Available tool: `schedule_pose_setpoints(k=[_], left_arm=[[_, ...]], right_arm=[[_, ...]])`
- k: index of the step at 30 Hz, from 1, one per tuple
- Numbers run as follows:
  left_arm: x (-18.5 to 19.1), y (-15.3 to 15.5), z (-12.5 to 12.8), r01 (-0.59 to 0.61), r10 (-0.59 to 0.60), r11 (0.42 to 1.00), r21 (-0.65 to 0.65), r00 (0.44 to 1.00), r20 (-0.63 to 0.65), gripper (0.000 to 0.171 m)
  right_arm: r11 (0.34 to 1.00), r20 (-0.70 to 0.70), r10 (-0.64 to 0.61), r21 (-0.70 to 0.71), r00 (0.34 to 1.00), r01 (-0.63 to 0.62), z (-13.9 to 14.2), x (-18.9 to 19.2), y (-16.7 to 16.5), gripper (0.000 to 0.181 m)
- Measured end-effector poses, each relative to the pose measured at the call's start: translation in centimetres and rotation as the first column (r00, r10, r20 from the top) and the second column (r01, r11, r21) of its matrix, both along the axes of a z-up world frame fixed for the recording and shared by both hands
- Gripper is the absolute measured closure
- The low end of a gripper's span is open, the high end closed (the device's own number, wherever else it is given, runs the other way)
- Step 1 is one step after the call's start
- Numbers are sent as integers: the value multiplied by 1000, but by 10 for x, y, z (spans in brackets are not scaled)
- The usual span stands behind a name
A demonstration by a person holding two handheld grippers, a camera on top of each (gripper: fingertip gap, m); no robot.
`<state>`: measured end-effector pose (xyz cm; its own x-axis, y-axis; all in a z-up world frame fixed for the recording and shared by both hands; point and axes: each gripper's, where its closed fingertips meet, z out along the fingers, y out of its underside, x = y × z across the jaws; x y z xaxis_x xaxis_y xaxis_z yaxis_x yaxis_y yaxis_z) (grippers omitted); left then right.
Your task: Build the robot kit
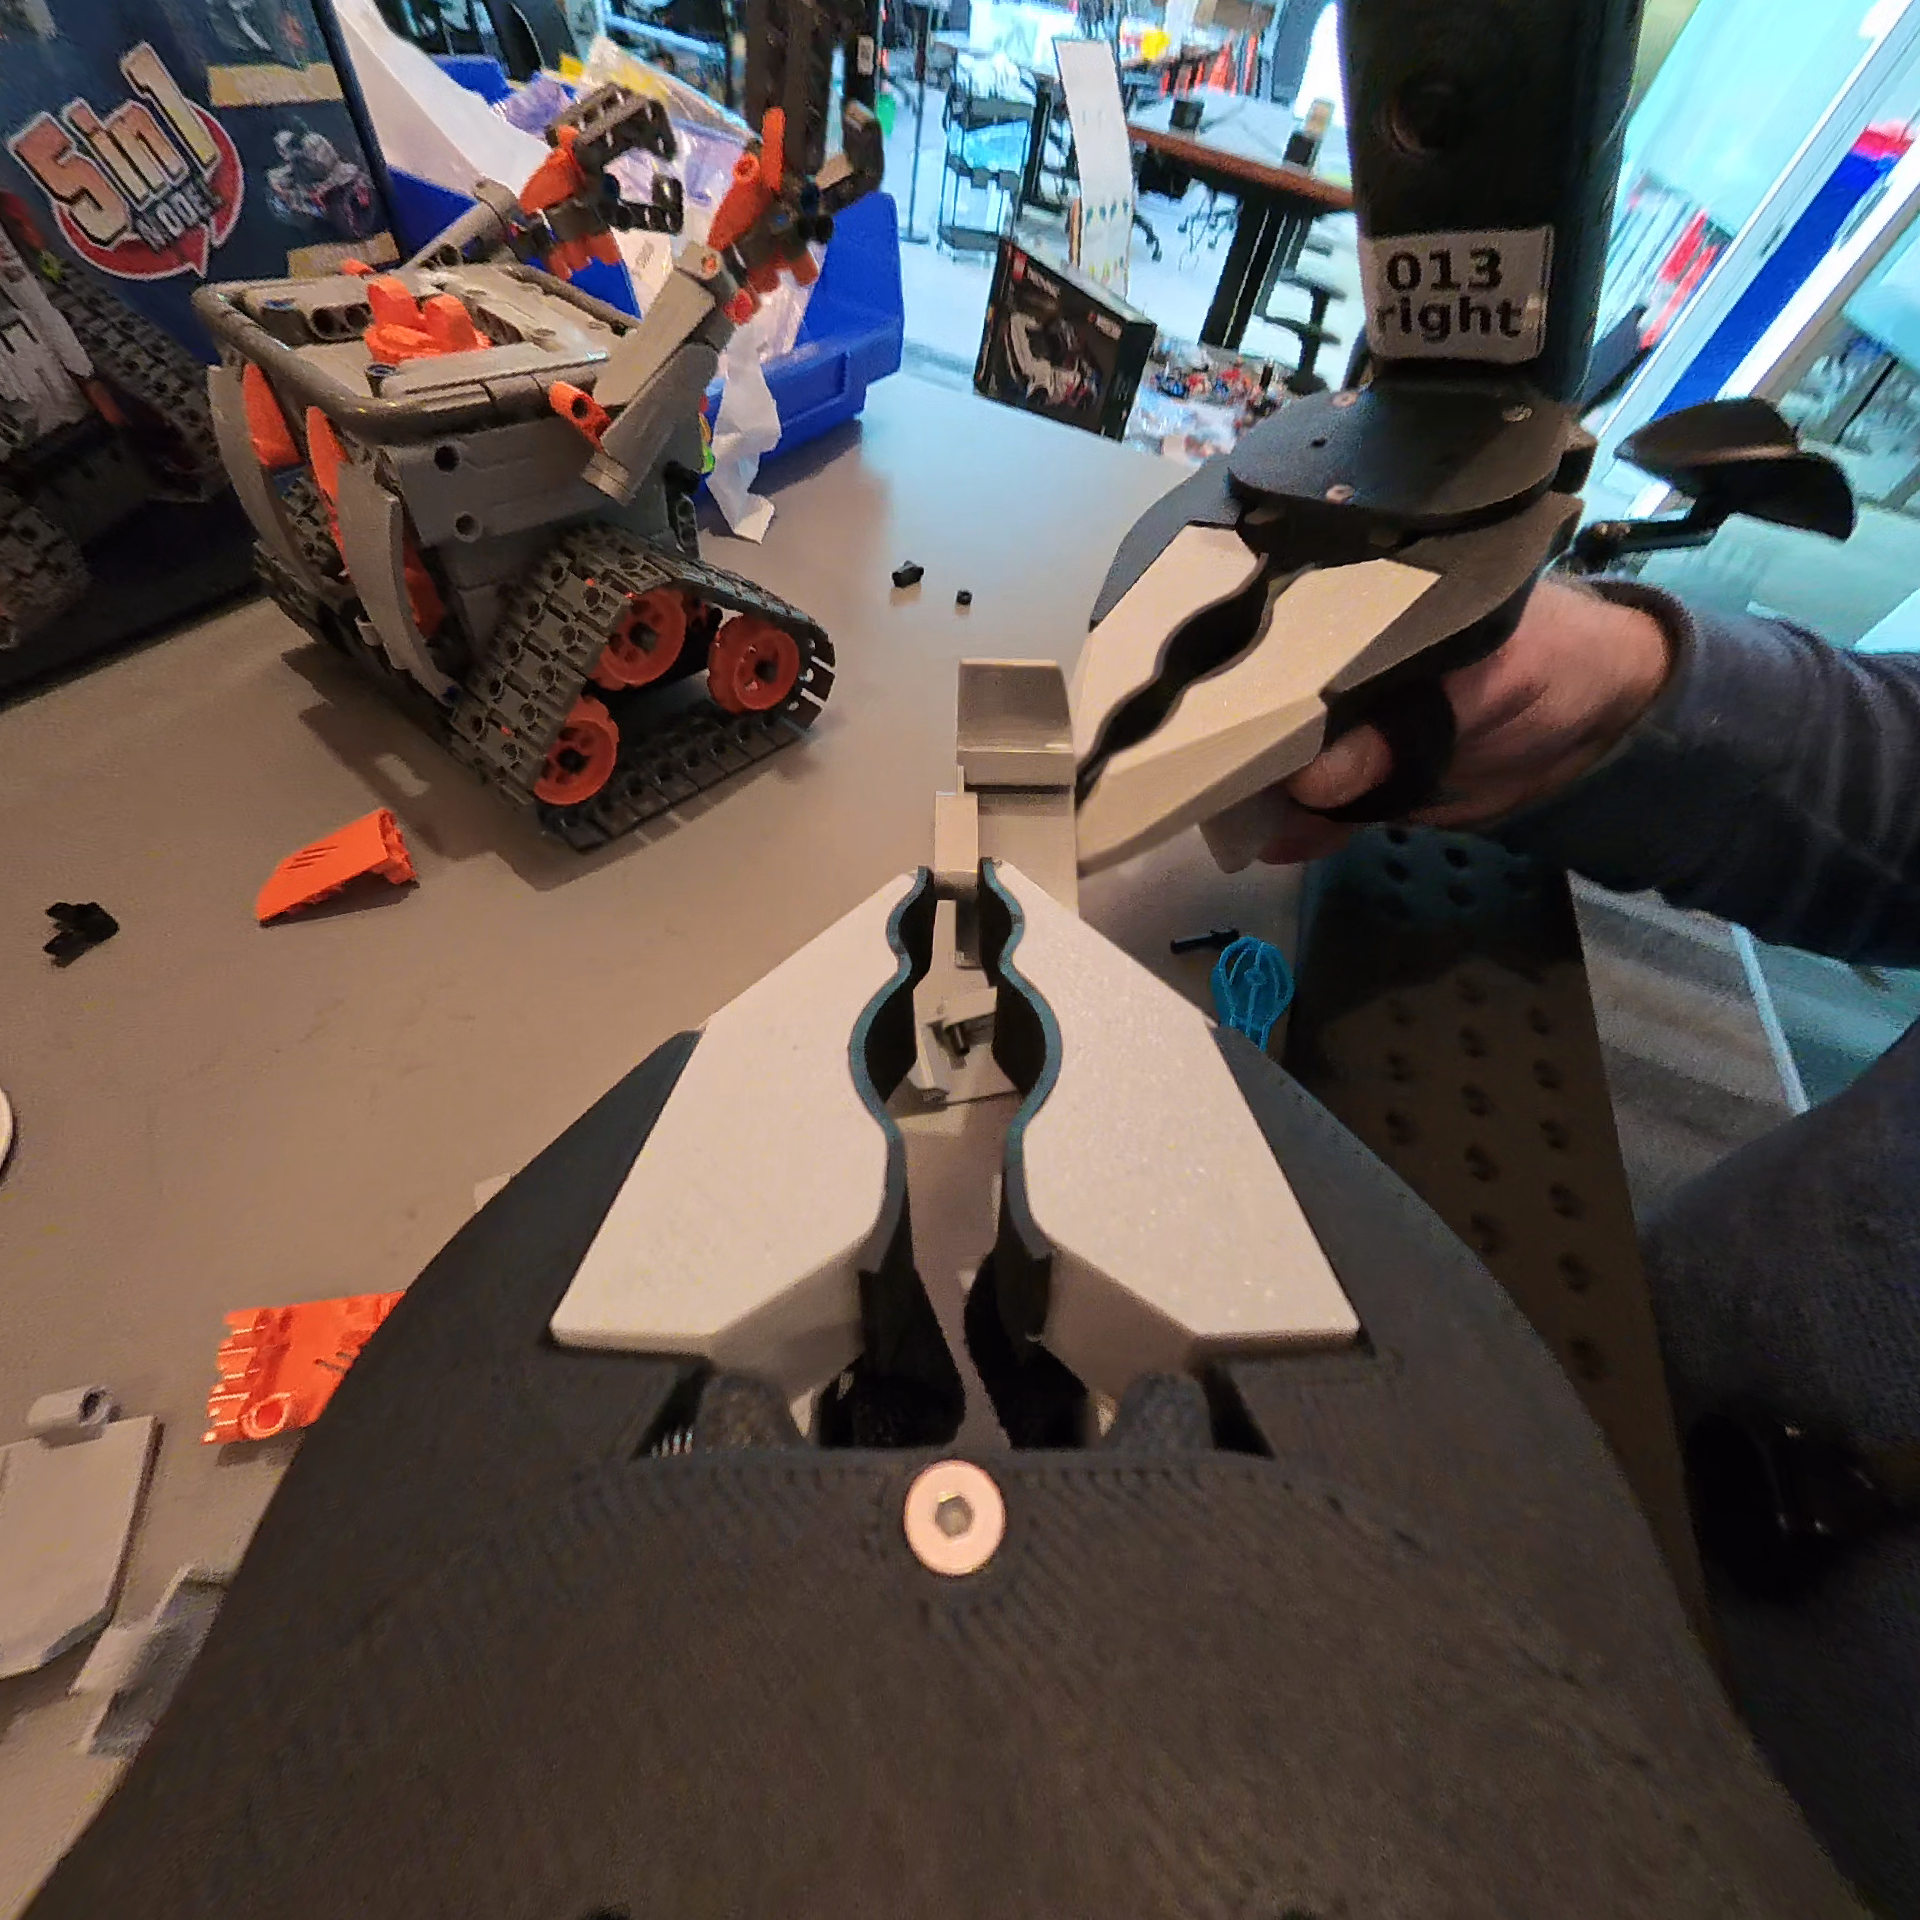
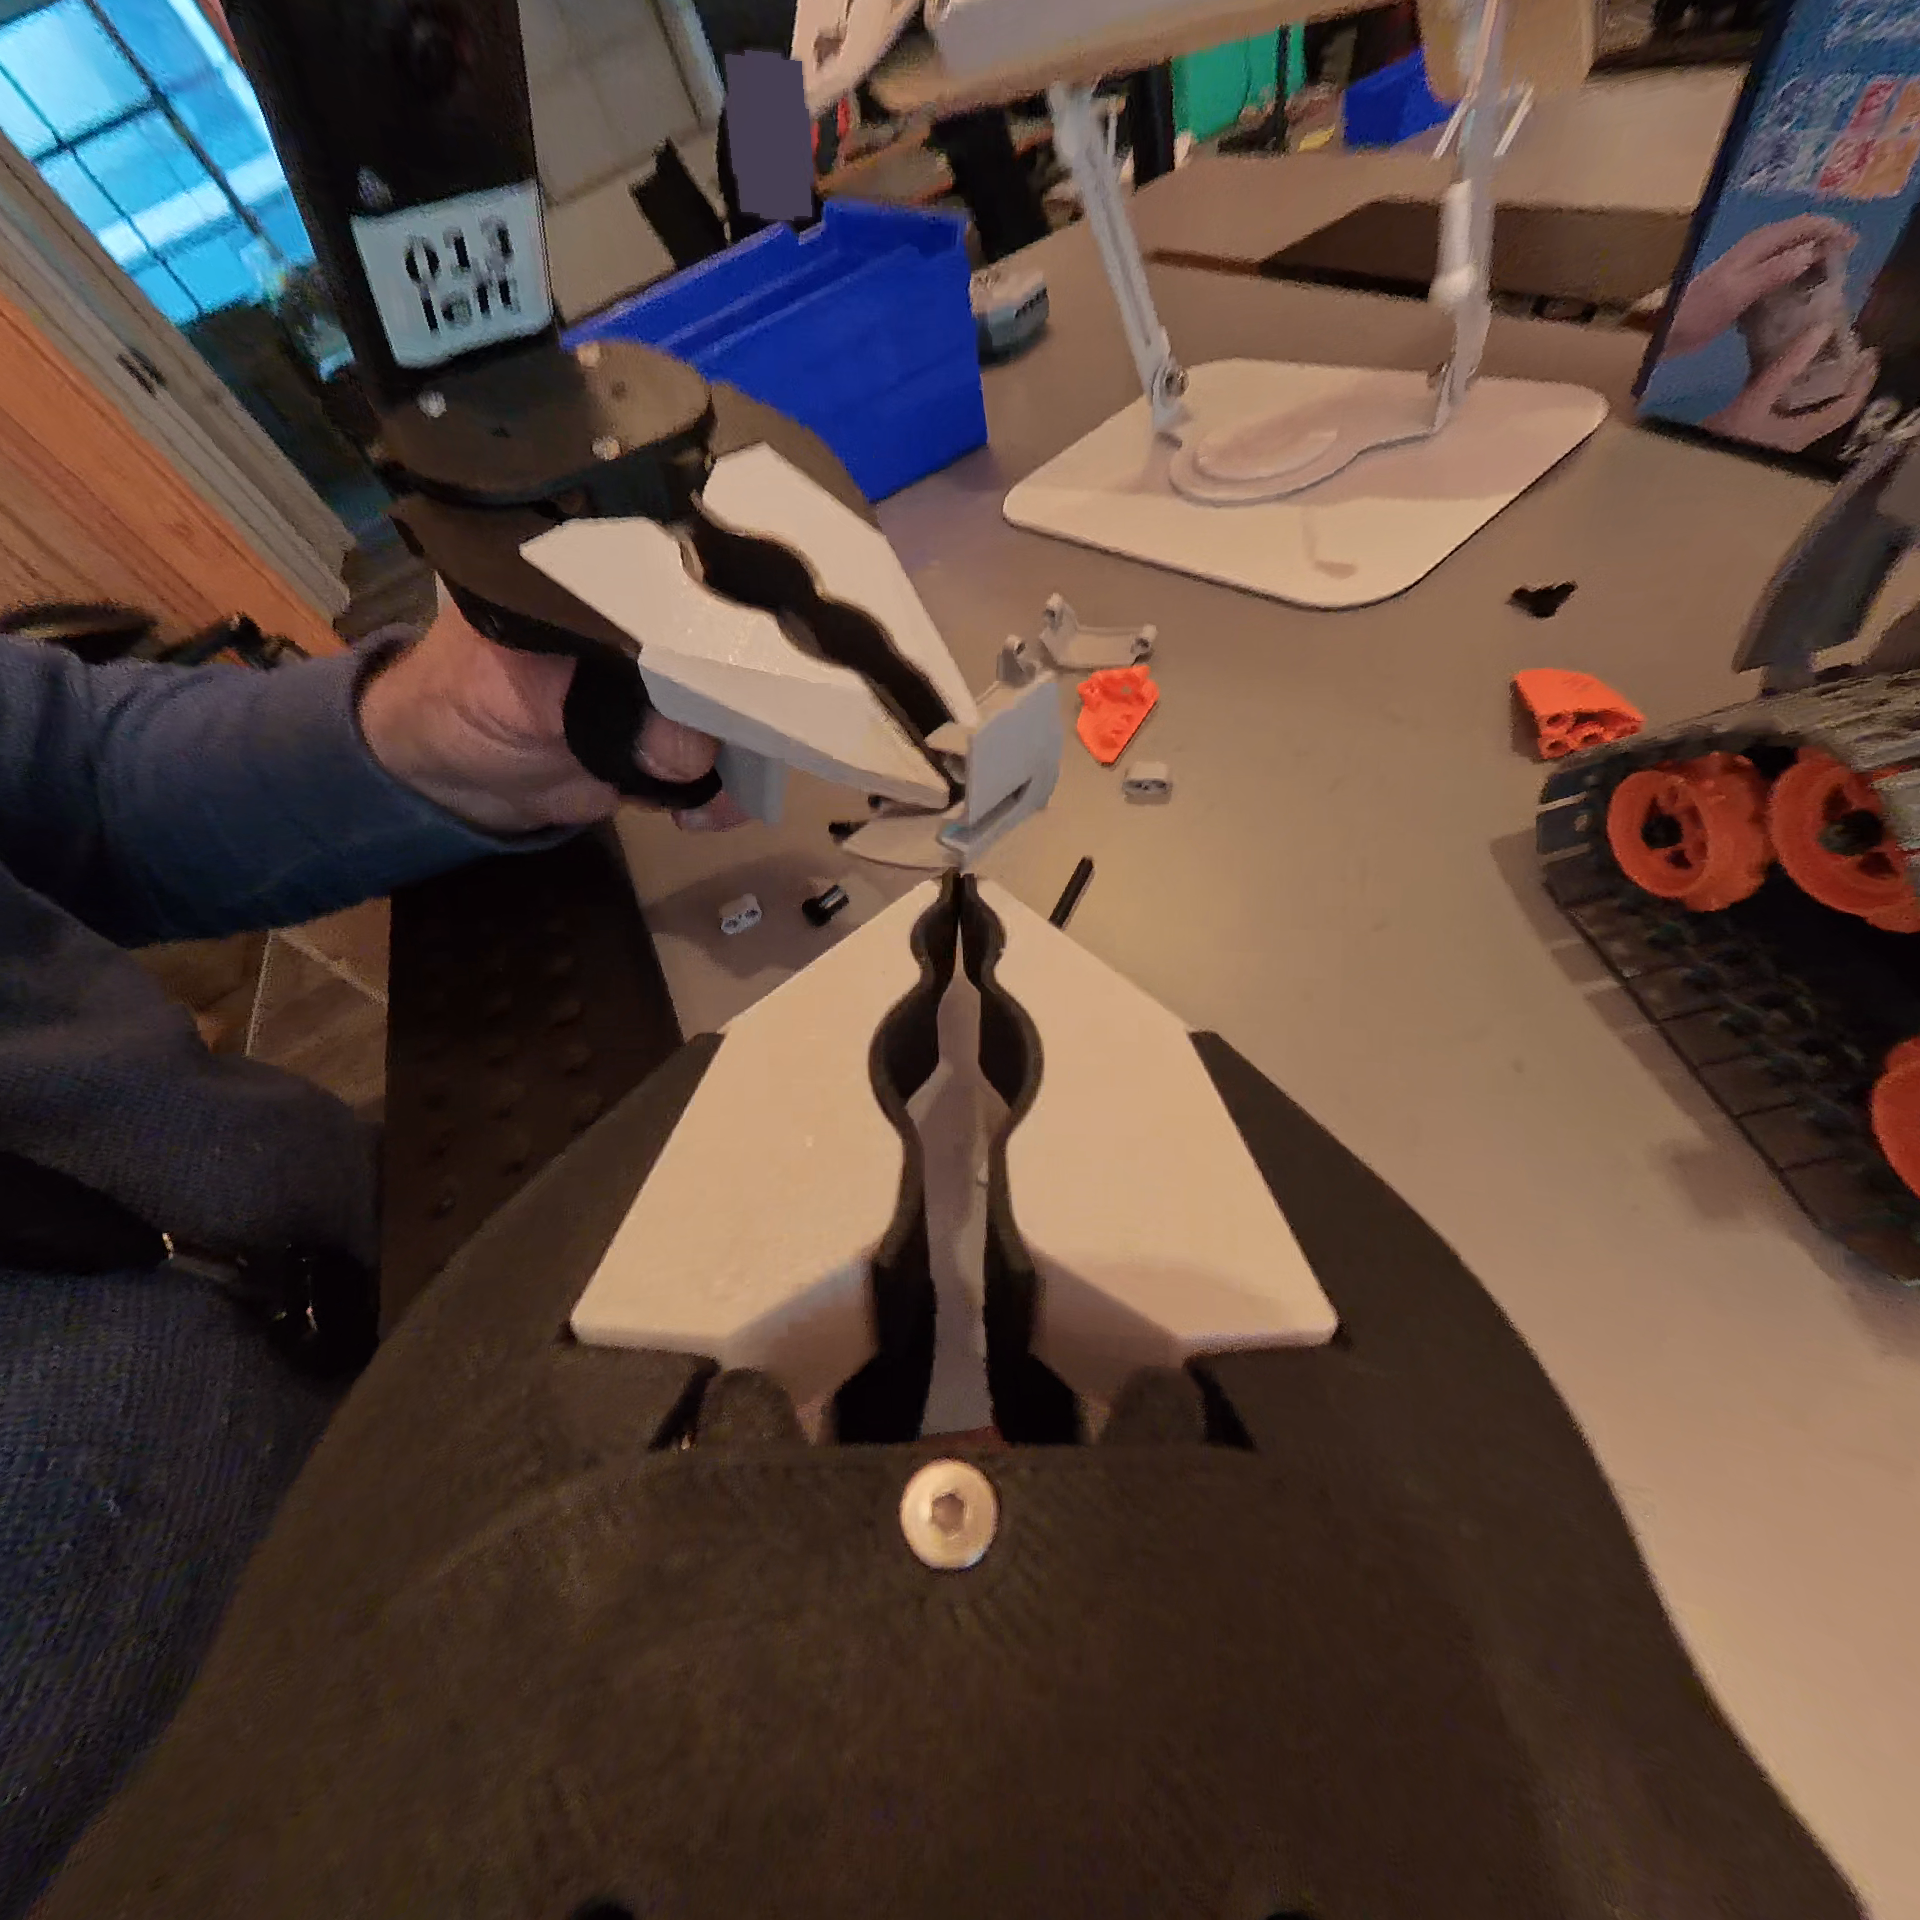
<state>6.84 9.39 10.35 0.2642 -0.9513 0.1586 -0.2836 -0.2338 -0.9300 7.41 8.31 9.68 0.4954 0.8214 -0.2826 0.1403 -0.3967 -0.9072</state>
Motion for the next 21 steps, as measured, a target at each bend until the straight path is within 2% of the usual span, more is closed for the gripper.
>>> schedule_pose_setpoints(k=[10, 13, 16, 21], left_arm=[[2, 6, 3, -19, 18, 999, 27, 999, 42, 166], [0, 9, 6, -28, 25, 998, 55, 998, 54, 166], [-1, 8, 9, -10, 5, 997, 75, 998, 62, 166], [-1, 3, 15, 79, -76, 997, -18, 987, 144, 166]], right_arm=[[999, -16, 9, 38, 1000, -8, 10, 4, 5, 181], [997, 35, -8, 71, 999, 6, 9, 8, 10, 181], [991, 51, -21, 136, 998, 14, 19, 15, 12, 174], [978, 43, 66, 197, 997, -73, 39, 16, 6, 156]])
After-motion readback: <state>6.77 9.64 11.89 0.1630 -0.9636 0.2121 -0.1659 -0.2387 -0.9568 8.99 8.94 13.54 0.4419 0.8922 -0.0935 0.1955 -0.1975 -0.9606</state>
